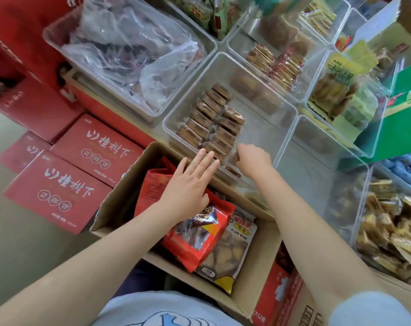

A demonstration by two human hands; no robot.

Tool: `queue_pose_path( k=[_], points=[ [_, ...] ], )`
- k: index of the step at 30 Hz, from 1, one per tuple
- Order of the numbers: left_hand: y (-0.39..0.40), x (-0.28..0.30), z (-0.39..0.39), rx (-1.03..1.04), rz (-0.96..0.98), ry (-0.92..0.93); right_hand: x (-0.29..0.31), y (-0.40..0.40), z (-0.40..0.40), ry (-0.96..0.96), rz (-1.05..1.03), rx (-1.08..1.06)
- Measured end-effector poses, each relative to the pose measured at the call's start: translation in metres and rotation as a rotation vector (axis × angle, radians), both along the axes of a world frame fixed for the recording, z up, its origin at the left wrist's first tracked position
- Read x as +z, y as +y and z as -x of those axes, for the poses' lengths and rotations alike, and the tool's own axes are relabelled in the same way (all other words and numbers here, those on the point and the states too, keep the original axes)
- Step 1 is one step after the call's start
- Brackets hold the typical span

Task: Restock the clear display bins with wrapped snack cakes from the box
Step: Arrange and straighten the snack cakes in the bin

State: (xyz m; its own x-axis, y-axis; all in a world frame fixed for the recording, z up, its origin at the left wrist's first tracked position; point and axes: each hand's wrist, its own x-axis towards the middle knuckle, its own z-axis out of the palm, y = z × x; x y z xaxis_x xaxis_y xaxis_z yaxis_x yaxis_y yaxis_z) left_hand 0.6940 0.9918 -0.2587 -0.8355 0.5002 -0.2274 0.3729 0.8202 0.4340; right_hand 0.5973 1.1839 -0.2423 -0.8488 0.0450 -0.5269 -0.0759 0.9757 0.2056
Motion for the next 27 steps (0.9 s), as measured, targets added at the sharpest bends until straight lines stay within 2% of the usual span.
queue_pose_path(
  k=[3,10,16,19,23,25,27],
  points=[
    [-0.001,0.001,0.002,-0.002,0.004,-0.012,-0.014,0.006,0.001,-0.095,0.160,-0.136],
    [-0.001,-0.001,0.004,-0.022,0.004,-0.037,-0.025,0.012,0.004,-0.029,0.428,-0.371],
    [0.002,0.003,0.003,-0.025,0.055,-0.026,-0.022,0.012,-0.002,-0.015,0.512,-0.452],
    [0.003,0.012,0.001,-0.023,0.098,-0.019,0.016,0.018,-0.013,0.025,0.579,-0.439],
    [0.024,0.040,-0.002,0.037,0.166,-0.057,0.106,0.052,-0.071,0.228,0.840,-0.404],
    [0.049,0.065,-0.011,0.112,0.048,-0.034,0.147,0.083,-0.118,0.338,0.901,-0.390],
    [0.086,0.091,-0.032,0.137,-0.167,-0.072,0.173,0.122,-0.168,0.490,0.893,-0.411]
  ],
)
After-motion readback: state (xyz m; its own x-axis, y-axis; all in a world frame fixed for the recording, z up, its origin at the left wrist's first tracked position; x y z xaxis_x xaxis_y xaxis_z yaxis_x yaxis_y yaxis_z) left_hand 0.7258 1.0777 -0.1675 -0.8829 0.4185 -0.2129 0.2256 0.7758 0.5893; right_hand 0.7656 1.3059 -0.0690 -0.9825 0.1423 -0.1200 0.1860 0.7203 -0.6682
